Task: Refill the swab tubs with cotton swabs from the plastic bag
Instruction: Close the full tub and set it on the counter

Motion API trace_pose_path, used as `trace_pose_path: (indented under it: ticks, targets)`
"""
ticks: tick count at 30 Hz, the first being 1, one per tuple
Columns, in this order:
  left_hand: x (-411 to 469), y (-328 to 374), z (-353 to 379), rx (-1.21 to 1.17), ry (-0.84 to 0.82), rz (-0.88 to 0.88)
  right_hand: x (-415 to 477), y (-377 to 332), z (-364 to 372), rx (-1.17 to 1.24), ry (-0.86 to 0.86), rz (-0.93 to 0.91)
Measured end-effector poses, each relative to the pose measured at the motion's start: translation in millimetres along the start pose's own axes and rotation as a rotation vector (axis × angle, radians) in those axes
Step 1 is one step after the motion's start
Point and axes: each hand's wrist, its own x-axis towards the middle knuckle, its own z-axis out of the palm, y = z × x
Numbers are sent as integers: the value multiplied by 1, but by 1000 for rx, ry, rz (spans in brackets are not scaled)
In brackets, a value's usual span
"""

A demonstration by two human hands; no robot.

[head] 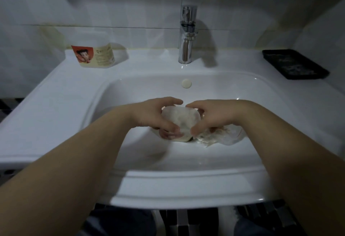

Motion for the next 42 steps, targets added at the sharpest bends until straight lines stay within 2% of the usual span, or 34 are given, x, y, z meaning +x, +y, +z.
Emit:
trace_pose_path:
  ticks: [3,7,20,29,36,42]
  targets:
    - [1,-2,-2,9,57,23,-2,-1,3,-90,6,-31]
    - [3,-3,-2,48,96,33,-1,-3,5,-223,86,15]
    - [5,-1,0,-14,100,7,6,-3,7,-301,169,41]
    - [3,-1,-2,-96,25,-31,8,0,6,-339,187,22]
    - [3,-4,-1,-79,6,-36,9,0,8,-380,173,34]
    - [3,-4,-2,69,12,-21,8,-2,11,-441,216,6]
